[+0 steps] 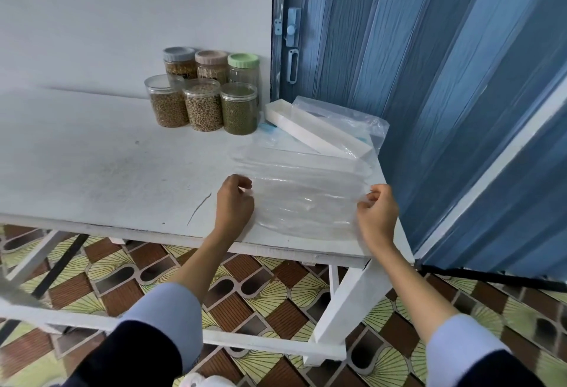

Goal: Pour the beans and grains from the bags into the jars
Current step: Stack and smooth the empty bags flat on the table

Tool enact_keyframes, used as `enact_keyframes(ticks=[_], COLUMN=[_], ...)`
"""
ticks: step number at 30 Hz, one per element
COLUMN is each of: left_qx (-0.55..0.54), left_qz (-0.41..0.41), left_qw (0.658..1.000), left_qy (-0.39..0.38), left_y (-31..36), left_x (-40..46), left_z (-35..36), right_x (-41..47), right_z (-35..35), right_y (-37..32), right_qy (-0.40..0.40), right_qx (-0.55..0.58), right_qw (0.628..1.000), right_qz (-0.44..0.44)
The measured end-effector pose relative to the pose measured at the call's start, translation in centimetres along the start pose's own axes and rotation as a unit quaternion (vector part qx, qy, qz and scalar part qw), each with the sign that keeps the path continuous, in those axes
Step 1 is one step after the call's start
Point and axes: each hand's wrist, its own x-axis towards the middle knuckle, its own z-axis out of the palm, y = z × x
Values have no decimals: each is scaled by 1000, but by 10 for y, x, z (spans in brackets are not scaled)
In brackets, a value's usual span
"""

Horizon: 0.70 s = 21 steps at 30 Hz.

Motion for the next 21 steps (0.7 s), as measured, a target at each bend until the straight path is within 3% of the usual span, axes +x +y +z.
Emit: enact_keyframes(ticks=[8, 12, 21], left_qx=[40, 42, 45], left_qz=[25, -7, -40], left_qw=[999, 999, 998], left_qy=[14, 25, 11], left_y=[-4, -5, 0], left_x=[1, 4, 2], left_z=[-1, -7, -12], right_x=[0, 6, 10], right_z=[-6, -9, -13], right_y=[9, 14, 17], right_qy=[10, 10, -23], right_qx=[-70, -96, -25], right_qw=[997, 995, 998], right_qz=[-27, -3, 53])
